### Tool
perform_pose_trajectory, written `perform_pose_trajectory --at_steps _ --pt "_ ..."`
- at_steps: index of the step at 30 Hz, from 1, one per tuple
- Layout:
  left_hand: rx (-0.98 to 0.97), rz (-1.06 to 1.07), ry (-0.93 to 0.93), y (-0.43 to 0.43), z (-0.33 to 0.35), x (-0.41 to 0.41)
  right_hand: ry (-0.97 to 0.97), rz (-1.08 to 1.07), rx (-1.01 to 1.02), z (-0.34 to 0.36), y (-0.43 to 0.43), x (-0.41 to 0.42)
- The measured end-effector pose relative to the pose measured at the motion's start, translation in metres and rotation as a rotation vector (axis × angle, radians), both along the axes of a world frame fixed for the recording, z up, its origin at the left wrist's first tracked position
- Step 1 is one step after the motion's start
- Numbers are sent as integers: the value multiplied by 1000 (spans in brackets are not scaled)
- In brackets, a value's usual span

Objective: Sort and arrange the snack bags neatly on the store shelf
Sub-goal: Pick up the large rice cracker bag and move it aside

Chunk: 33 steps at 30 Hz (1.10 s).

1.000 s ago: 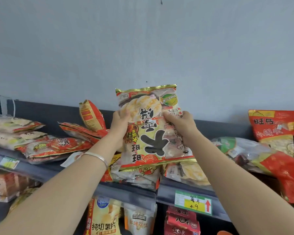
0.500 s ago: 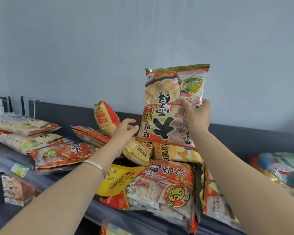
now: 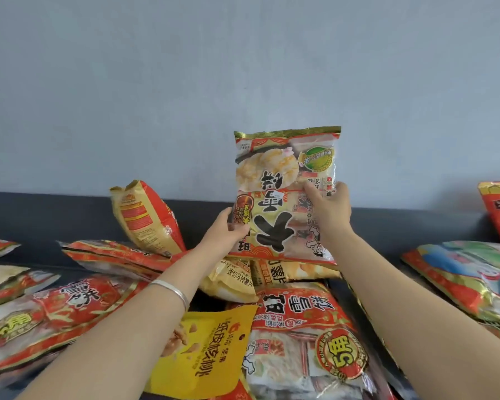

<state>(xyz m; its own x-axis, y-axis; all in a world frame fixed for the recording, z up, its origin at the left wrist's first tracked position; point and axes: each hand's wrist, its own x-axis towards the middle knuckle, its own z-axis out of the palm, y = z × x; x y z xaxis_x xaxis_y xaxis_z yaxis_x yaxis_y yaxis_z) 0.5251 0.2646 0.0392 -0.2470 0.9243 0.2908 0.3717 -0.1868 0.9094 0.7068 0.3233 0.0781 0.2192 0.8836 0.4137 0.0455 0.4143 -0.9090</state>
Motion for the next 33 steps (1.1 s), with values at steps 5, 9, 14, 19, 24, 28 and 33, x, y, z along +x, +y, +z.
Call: perform_pose_trajectory --at_steps 5,9,14,19,24,28,33 --pt "59 -92 -163 2 0 -15 74 63 -65 -9 -9 -7" --pt "85 -96 -279 -4 -1 -28 67 139 -83 -22 -16 -17" --pt "110 -23 -249 -15 -5 -42 56 208 -89 -27 -23 -37" --pt "176 79 -190 -38 -5 -45 35 266 -66 -26 -29 -48" --pt "237 157 -187 -56 -4 -36 21 296 -54 -22 -40 -43" --pt "222 165 -179 -69 -7 -26 15 309 -84 -29 -48 -34" --pt "211 211 -170 -82 -19 -15 14 348 -126 -39 -56 -26"
